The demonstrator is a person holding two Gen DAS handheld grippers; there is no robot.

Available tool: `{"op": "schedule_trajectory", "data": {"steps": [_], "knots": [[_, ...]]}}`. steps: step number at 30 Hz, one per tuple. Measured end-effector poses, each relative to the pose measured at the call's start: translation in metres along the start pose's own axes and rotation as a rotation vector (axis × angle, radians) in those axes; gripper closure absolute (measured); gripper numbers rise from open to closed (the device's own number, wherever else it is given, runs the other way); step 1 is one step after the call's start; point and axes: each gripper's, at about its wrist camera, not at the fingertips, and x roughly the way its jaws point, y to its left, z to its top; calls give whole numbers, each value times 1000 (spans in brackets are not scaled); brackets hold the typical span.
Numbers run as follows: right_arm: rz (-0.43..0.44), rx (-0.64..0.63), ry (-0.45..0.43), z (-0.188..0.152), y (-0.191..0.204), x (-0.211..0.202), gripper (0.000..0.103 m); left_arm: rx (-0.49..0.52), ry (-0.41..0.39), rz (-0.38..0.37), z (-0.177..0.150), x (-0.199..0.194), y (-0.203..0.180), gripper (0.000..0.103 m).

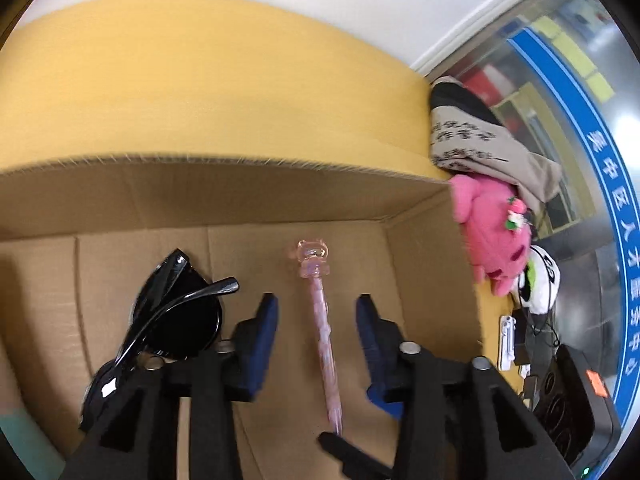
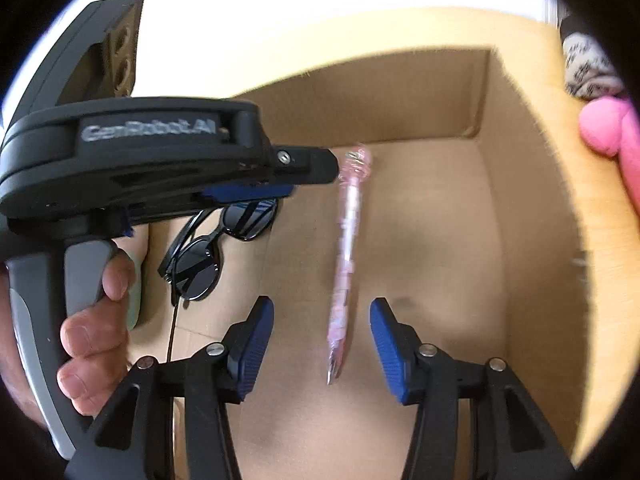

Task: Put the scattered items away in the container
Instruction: 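Carry the pink pen with the left gripper over the box, then withdraw both grippers from the box toward the white earbud case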

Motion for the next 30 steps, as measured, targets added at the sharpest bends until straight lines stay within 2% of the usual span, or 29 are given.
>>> {"op": "schedule_trajectory", "data": {"steps": [1,3,6,7,11,15,21,30], "knots": [[-11,-11,-18,-4,2,-10,53,19,-24,10,-3,-11,-5,46],[-35,-45,-60,-16,9,-35,50,57,-86,36,-13,-36,-15,30],[-71,-106,-125,-43,24,-72,33,121,-200,94,-39,-79,-33,18],[-79,-131,-140,-53,30,-82,31,147,-237,116,-51,-94,-39,17],[-139,-193,-213,-80,47,-113,31,239,-363,196,-105,-138,-63,2],[-184,-181,-258,-108,49,-134,31,258,-438,247,-163,-162,-70,1],[-239,-181,-297,-147,48,-155,31,286,-517,283,-229,-176,-78,1],[-237,-222,-311,-173,62,-158,31,246,-531,285,-280,-182,-72,1]]}}
